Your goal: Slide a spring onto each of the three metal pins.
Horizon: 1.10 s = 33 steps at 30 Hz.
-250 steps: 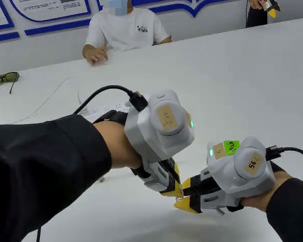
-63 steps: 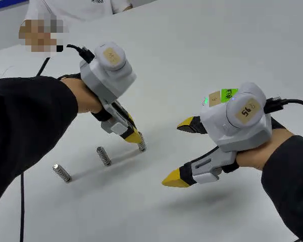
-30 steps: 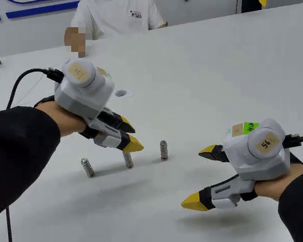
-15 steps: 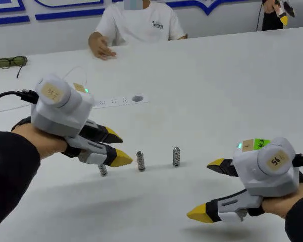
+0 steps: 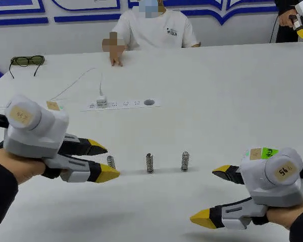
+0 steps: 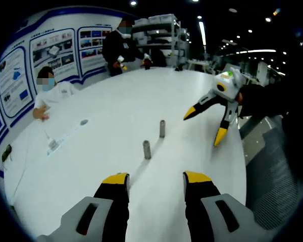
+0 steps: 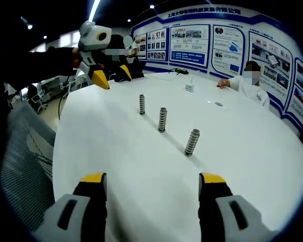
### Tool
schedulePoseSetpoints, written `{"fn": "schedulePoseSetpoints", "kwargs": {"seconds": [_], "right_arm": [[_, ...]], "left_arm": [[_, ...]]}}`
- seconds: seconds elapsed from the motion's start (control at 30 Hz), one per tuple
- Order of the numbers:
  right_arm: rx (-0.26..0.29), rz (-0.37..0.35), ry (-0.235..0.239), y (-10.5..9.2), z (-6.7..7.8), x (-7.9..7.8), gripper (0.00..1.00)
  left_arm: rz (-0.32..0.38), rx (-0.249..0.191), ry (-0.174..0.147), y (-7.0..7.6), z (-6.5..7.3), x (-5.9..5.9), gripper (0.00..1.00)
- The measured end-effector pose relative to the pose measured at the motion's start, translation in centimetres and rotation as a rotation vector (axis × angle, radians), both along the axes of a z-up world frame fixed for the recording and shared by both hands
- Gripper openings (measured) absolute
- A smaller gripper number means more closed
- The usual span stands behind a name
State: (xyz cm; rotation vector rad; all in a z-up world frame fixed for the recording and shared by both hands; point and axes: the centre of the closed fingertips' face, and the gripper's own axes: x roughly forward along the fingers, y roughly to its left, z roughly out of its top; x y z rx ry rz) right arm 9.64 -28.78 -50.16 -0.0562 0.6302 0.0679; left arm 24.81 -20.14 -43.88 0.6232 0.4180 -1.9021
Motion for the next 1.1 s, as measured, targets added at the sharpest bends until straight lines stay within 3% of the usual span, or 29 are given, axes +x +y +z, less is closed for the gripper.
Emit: {"fn": "schedulePoseSetpoints", "kwargs": {"seconds": [0.43,0.77,1.1], "right_arm": [[0.001,-0.016,-0.023,-0.2,0.0,0.3,0.75],[0.007,-0.036,-0.056,-0.3,0.4,0.5,0.75],[0.014,-0.045,-0.079,-0.4,0.6,0.7,0.75]], "left_arm": [[0.114,-0.073,0.070,3.8,-2.0,0.4,0.50],[0.182,-0.085,0.115,5.7,-3.8,0.8,0.52],[0.257,-0.109,0.153,6.4,-5.1,1.1,0.55]]}}
